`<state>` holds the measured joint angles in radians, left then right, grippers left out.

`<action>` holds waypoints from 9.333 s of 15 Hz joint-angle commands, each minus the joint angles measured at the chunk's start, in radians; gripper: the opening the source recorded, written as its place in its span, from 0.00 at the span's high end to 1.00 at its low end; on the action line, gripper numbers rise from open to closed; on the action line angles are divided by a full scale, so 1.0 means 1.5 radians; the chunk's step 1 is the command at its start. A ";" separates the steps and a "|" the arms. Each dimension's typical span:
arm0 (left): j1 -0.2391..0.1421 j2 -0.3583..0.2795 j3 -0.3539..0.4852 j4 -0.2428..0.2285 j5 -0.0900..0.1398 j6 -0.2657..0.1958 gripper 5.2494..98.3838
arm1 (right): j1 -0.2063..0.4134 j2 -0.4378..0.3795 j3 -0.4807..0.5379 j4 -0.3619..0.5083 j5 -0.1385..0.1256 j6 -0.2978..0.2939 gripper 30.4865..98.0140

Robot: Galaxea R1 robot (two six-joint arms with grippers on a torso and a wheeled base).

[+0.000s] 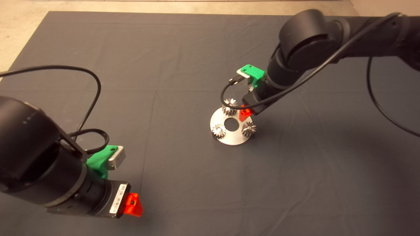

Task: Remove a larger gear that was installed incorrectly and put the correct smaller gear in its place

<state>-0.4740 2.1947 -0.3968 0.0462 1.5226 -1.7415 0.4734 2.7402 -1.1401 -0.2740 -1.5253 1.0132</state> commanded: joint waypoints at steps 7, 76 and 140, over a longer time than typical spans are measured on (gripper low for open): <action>-0.005 0.000 0.004 -0.005 0.001 0.001 0.01 | -0.005 0.033 -0.064 -0.041 -0.027 -0.029 0.00; -0.005 0.001 0.007 -0.005 0.001 0.001 0.01 | -0.079 0.062 -0.143 -0.210 0.103 -0.053 0.34; -0.005 0.000 0.007 -0.005 0.001 0.001 0.01 | -0.018 0.054 -0.097 -0.224 0.095 -0.042 0.73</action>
<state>-0.4738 2.1943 -0.3968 0.0462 1.5221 -1.7415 0.3941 2.8277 -1.3143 -0.5849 -1.3868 0.9434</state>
